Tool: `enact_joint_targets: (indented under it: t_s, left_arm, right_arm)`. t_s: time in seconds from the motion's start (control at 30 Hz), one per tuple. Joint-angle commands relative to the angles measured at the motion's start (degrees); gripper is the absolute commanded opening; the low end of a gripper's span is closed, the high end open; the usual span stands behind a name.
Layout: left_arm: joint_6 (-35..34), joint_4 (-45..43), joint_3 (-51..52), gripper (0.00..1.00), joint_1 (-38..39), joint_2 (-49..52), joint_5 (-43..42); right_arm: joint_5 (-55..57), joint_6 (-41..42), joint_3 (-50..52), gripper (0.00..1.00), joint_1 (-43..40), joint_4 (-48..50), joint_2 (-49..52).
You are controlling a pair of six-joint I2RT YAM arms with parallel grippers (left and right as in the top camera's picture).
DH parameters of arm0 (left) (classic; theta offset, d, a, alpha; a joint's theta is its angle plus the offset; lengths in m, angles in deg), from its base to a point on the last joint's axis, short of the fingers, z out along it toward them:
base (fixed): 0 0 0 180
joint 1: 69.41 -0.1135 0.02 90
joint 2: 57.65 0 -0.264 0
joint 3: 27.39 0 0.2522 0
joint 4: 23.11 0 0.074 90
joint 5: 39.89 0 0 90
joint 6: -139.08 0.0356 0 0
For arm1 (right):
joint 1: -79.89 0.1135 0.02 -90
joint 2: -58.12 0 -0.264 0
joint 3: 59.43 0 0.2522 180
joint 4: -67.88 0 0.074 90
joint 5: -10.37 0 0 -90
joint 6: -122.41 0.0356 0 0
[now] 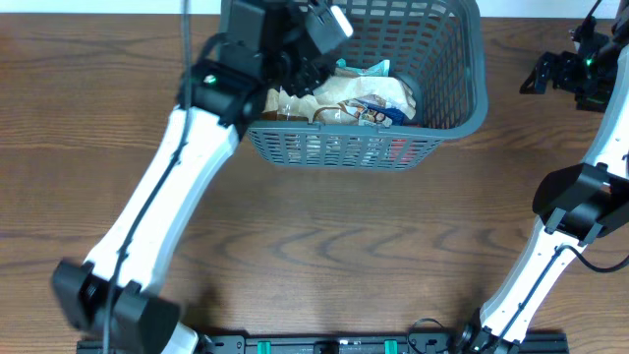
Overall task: Pack container
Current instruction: 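Withdraw the left gripper from the basket to the left side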
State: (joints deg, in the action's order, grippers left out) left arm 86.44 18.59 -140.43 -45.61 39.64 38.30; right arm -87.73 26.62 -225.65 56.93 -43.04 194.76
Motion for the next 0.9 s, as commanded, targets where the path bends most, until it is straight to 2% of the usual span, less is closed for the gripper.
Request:
enact_joint_targets:
  t_s: [0.0,0.23,0.43,0.63,0.87]
  left_arm:
    - [-7.5,0.8,-0.8,0.80,-3.0,-4.7,6.5]
    - [-16.8,9.6,-0.8,0.81,-13.3,-11.7,7.4]
    - [-17.5,18.5,-0.8,0.81,-21.2,-15.9,7.4]
    - [-22.8,24.9,-0.8,0.81,-27.2,-19.2,7.4]
    - [-24.7,36.9,1.0,0.81,-30.3,-19.6,7.3]
  right_arm:
    - [-2.5,-0.1,-0.3,0.99,0.0,-0.1,-0.9]
    - [-2.4,-0.7,-0.5,0.99,0.0,2.4,-3.1]
    - [-2.4,-2.8,-0.5,0.99,0.6,8.0,-9.8]
    - [-2.4,-4.6,-0.5,0.99,2.5,12.8,-18.9]
    - [-1.0,-3.9,-0.5,0.99,5.0,7.6,-24.6]
